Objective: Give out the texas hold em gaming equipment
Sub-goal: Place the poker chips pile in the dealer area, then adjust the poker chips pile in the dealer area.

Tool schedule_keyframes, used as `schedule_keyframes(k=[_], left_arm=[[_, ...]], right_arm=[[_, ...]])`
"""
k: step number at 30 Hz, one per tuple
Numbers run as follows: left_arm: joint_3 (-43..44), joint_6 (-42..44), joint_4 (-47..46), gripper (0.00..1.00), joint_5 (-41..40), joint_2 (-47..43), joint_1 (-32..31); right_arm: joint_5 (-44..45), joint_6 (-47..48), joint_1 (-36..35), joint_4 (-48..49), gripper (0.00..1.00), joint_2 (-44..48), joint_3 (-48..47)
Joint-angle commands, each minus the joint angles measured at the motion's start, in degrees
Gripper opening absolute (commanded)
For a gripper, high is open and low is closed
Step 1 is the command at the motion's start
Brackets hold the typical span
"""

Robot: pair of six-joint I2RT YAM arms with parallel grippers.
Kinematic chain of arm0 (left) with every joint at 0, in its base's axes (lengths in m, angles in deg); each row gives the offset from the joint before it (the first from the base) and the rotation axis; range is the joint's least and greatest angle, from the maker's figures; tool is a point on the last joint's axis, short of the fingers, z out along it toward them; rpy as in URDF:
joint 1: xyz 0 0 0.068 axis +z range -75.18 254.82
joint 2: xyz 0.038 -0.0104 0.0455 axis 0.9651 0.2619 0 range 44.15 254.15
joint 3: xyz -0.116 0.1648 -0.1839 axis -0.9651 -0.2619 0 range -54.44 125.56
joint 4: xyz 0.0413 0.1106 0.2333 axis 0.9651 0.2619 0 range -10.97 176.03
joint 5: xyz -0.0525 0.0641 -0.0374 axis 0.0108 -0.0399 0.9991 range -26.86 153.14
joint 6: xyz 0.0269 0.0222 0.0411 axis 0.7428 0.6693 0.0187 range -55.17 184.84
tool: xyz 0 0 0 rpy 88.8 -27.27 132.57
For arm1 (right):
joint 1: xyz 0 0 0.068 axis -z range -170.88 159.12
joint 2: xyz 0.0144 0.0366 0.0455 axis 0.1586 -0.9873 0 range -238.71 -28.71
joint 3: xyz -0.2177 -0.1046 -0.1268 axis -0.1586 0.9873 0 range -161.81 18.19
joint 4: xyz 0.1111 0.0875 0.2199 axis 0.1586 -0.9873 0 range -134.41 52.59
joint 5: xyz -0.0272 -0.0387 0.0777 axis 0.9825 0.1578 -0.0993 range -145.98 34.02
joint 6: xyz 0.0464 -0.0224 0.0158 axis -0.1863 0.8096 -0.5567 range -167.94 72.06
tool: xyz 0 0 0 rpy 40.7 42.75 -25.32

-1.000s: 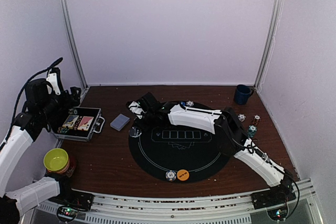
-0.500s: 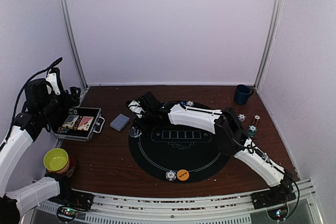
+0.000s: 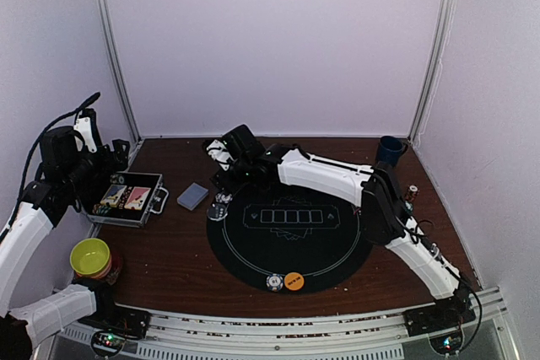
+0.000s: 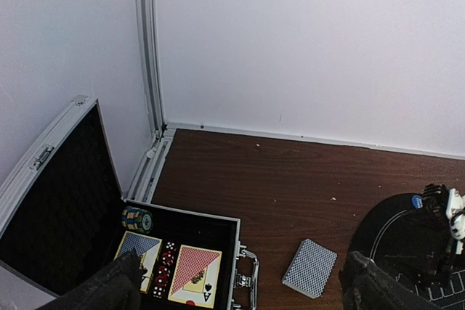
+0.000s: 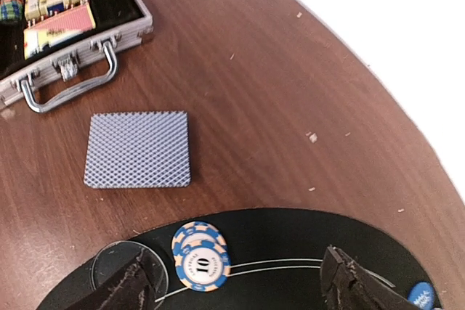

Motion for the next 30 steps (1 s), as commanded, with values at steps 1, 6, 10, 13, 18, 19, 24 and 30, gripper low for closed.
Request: schedule_keyframes(k=[1,6,10,13,18,19,24,30], left_arm=[[0.55,-0.14,-1.45,0.98,0.47,-0.37,0.67],[0.55,-0.19,-1.43,0.98,0.51,-0.45,0.67],[0.55,-0.15,-1.43,0.98,0.47,-0.54,0.72],[0.55,-0.14,-1.42,0.98,0.54,-0.54,0.67],[0.56,-0.14,-1.43,0.98,0.72,-0.54,0.66],[0.64,-0.14,-1.45,0.98,0.73,-0.5,0.68],[0.64,-0.14,-1.45,0.98,0.72,-0.61,0.7],[0.64,-0.18,-1.42,0.98,0.8,-0.72,0.65]], right_arm=[[2.33,-0.87,1.64,-1.64,0.84,4.52,3.85],[2.7,-0.18,2.58,-1.29,0.93,4.79,7.77],[3.59,0.2,2.89,-1.67,0.94,3.03,8.14],[4.6,0.47,3.21,-1.92,0.95,1.49,8.22],[4.55,0.18,3.93,-2.1,0.95,-0.64,8.42],[4.44,0.29,4.04,-2.19,0.95,-1.0,8.35],[2.61,0.52,4.11,-2.42,0.96,-2.42,8.29],[1.27,0.34,4.07,-2.83,0.96,-3.19,7.89]])
